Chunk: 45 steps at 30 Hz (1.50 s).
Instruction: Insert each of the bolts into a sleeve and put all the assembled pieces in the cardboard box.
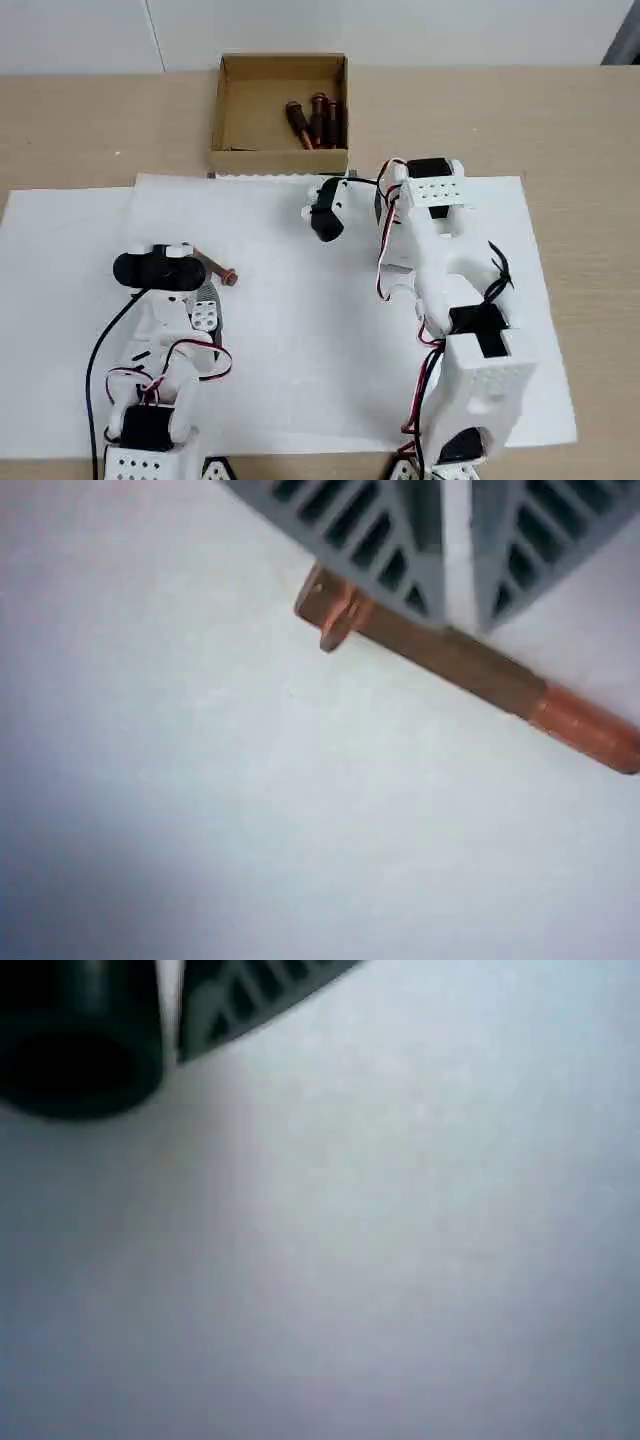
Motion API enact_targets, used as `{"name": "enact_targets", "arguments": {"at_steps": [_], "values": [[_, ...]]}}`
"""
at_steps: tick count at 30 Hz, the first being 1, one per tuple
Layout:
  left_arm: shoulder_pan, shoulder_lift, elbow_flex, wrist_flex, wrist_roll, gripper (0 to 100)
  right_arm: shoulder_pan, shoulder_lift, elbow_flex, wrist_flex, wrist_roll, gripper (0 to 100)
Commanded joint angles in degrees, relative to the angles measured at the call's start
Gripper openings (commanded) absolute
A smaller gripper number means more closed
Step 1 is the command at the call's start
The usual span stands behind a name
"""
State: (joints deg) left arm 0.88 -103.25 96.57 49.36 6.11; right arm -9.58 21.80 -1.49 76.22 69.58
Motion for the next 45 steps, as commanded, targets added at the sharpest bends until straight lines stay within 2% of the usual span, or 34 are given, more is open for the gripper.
{"name": "enact_targets", "arguments": {"at_steps": [1, 5, 13, 25, 33, 36, 45], "values": [[0.09, -0.26, -0.22, 0.18, -0.18, 1, 0.13, 1.01, -0.09, -1.19, 0.79, 11.3], [0.09, -0.26, -0.22, 0.18, -0.18, 1, 0.04, 1.80, -0.09, -1.01, 0.79, 0.1], [0.09, -0.26, -0.22, 0.18, -0.18, 1, -0.22, -1.54, -2.99, 1.89, -1.32, 0.6], [0.18, -0.26, -0.22, 0.26, -0.26, 1, -1.01, -14.99, -14.59, 15.16, -19.08, 0.7], [-0.53, -0.26, -0.40, 0.26, -0.35, 1, -0.66, -28.88, -14.59, 21.23, -33.14, 0.7], [-3.16, -0.18, -3.03, 0.88, -0.35, 1, -0.31, -34.59, -14.42, 21.76, -37.19, 0.4], [-4.31, 0.00, -16.75, 12.22, -2.37, 1, 1.71, -53.32, 4.22, 21.58, -41.49, 0.4]]}}
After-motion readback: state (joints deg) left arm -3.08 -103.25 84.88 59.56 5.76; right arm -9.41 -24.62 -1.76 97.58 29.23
